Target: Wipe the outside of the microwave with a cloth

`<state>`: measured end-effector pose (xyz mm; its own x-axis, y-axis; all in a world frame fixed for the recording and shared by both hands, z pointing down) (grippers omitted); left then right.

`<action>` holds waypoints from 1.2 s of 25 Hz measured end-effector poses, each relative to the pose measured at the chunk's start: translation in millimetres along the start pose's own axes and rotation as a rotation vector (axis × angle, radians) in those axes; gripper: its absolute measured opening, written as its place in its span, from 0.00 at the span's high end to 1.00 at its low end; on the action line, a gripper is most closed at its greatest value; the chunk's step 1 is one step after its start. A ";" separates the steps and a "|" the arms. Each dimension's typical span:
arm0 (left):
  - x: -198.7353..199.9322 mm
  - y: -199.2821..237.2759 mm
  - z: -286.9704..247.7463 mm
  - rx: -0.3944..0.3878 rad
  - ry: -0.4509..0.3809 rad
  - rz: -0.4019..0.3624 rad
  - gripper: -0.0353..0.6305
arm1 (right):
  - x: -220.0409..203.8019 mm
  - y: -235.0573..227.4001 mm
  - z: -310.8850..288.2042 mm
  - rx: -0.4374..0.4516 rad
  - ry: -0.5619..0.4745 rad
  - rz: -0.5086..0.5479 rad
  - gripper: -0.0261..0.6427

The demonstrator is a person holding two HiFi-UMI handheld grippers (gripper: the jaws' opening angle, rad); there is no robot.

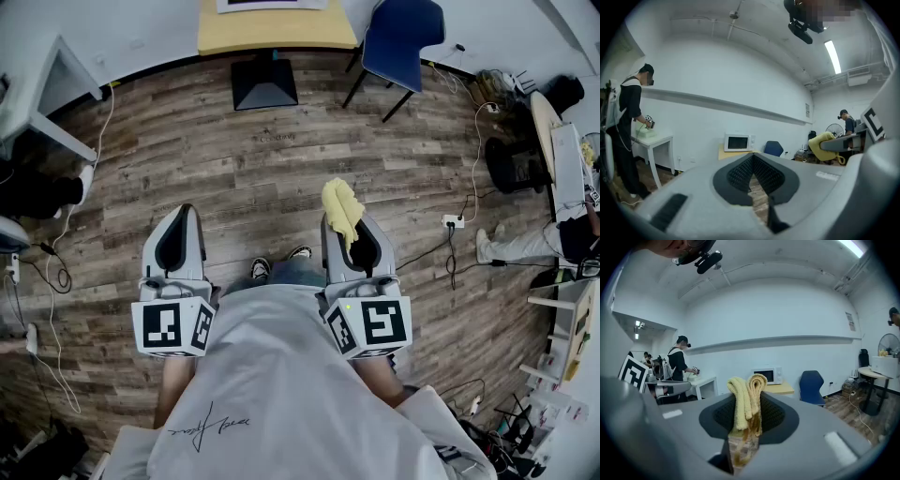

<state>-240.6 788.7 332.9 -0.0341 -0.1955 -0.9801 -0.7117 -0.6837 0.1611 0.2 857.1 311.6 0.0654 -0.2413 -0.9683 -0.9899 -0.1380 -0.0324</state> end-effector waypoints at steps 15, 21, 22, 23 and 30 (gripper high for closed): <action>-10.9 5.5 -26.2 -0.019 0.043 0.021 0.97 | -1.6 -11.3 -24.1 0.010 0.010 -0.121 0.80; -6.8 15.6 -76.4 -0.021 0.048 0.036 0.97 | 5.1 -28.4 -72.2 0.036 0.012 -0.149 0.80; -4.0 18.5 -86.8 -0.023 0.046 0.034 0.96 | 6.7 -31.0 -83.2 0.042 0.016 -0.155 0.80; -0.8 21.7 -97.9 -0.025 0.046 0.031 0.97 | 8.8 -33.8 -94.6 0.046 0.020 -0.160 0.80; 22.5 49.1 -190.8 -0.027 0.049 0.025 0.97 | 33.5 -60.0 -189.6 0.083 0.032 -0.197 0.79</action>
<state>-142.5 616.5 340.8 -0.0163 -0.2465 -0.9690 -0.6920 -0.6968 0.1889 85.7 675.1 328.1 0.2616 -0.2484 -0.9326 -0.9644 -0.1061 -0.2423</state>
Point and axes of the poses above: the fingertips, and each gripper's own axes: z backward along the fingers, y to its left, x out of its top, the point moved 7 cm from there along z, backward along the fingers, and after that the axes turned 12 degrees about -x, right-handed, at the moved point
